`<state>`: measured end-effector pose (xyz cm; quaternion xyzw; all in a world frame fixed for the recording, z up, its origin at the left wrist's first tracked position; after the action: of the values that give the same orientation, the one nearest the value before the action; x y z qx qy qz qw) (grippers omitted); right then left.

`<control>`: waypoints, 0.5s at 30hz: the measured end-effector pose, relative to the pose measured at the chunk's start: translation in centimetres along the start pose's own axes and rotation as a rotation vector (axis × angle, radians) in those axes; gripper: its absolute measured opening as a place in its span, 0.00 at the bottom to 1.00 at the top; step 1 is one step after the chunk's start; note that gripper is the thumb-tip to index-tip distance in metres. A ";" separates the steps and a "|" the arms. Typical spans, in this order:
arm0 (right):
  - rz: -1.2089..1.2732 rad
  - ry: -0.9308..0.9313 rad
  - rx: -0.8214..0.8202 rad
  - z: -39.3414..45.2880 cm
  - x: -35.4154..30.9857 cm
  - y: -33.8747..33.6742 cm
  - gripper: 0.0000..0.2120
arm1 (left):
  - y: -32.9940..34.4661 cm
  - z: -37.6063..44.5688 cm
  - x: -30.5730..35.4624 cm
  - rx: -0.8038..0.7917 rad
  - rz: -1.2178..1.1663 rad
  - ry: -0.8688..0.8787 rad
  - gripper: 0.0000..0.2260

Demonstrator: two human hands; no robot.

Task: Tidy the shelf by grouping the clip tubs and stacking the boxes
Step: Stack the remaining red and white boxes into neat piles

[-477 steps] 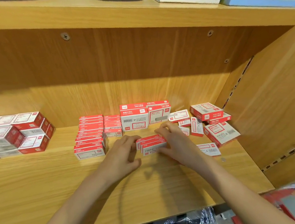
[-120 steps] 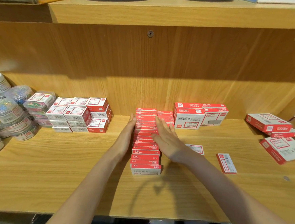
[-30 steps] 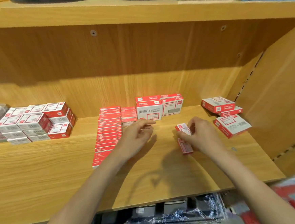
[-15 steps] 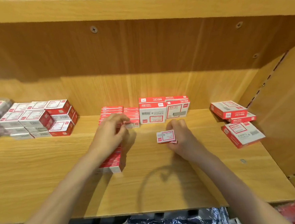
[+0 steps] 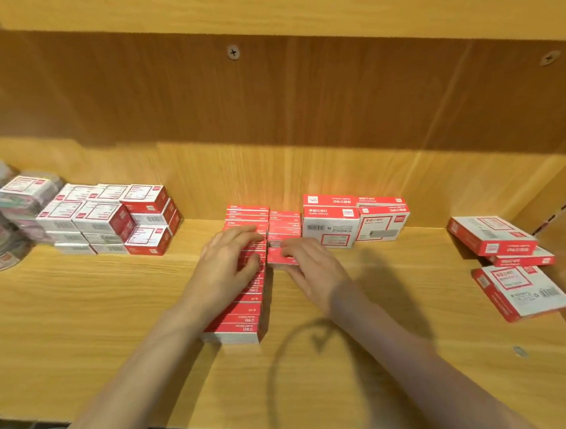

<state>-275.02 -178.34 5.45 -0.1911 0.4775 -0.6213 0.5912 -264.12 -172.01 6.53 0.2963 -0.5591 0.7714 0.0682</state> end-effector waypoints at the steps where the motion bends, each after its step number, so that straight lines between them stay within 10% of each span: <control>1: -0.076 -0.036 0.024 -0.3 -0.2 -0.2 0.13 | 0.0 -0.1 0.1 0.009 -0.019 0.005 0.24; 15: 0.027 0.093 0.041 0.0 0.9 0.1 0.15 | -0.1 0.0 0.0 0.029 -0.077 0.027 0.14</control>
<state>-275.18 -179.19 5.05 -0.1431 0.4941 -0.6312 0.5804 -264.09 -171.96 6.66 0.3081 -0.5349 0.7802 0.1014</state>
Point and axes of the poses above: each hand's wrist, its own z-axis towards the middle knuckle, its own y-axis out of the palm, x = y × z, the point moved 9 cm from there along z, towards the middle knuckle, and after that the axes turned 4 degrees about -y, right-handed, at the moved point
